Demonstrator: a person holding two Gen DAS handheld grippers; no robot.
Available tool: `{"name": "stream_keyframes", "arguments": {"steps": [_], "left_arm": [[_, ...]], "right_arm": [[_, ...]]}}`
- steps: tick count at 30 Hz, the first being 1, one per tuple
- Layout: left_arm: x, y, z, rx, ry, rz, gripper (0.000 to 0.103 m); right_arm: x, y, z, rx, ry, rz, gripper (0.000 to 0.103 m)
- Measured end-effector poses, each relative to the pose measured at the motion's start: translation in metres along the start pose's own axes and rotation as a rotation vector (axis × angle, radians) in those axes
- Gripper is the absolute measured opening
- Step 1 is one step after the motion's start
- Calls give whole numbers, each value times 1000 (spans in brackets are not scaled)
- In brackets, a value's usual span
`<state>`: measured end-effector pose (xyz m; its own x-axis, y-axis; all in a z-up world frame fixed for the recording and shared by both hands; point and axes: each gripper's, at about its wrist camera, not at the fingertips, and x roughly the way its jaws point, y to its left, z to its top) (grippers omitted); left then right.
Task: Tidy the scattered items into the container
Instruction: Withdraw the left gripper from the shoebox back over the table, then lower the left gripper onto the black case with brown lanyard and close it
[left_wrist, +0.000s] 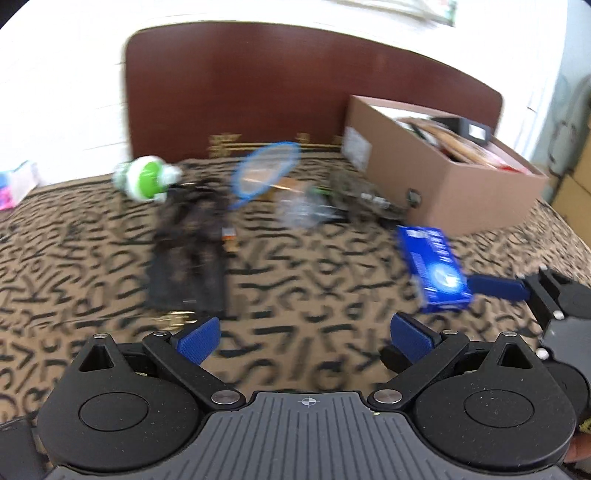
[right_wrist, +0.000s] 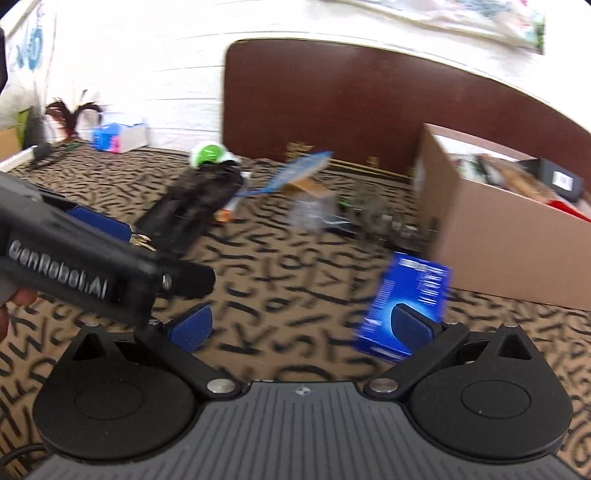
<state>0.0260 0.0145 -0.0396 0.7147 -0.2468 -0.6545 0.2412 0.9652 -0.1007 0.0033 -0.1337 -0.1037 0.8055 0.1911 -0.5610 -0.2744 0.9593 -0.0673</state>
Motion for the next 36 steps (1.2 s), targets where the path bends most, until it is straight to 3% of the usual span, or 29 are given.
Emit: {"name": "stream_keyframes", "arguments": {"steps": [3, 10, 22, 27, 31, 32, 34, 36], "left_arm": [[-2, 26, 3, -22, -12, 68, 103], [15, 74, 19, -79, -6, 121, 103], [55, 109, 38, -100, 73, 12, 100], [68, 107, 42, -67, 110, -19, 91], [75, 105, 45, -49, 131, -47, 85], [77, 106, 46, -52, 137, -56, 79], [79, 107, 46, -63, 148, -66, 71], [77, 107, 46, -73, 155, -81, 61]], "right_arm": [[10, 13, 4, -4, 10, 38, 103], [39, 30, 20, 50, 4, 138, 102], [89, 59, 42, 53, 2, 270, 95], [107, 62, 45, 103, 23, 290, 86], [118, 65, 46, 120, 39, 289, 85], [119, 66, 45, 115, 35, 287, 85], [119, 65, 44, 111, 30, 297, 70], [116, 63, 43, 99, 29, 289, 67]]}}
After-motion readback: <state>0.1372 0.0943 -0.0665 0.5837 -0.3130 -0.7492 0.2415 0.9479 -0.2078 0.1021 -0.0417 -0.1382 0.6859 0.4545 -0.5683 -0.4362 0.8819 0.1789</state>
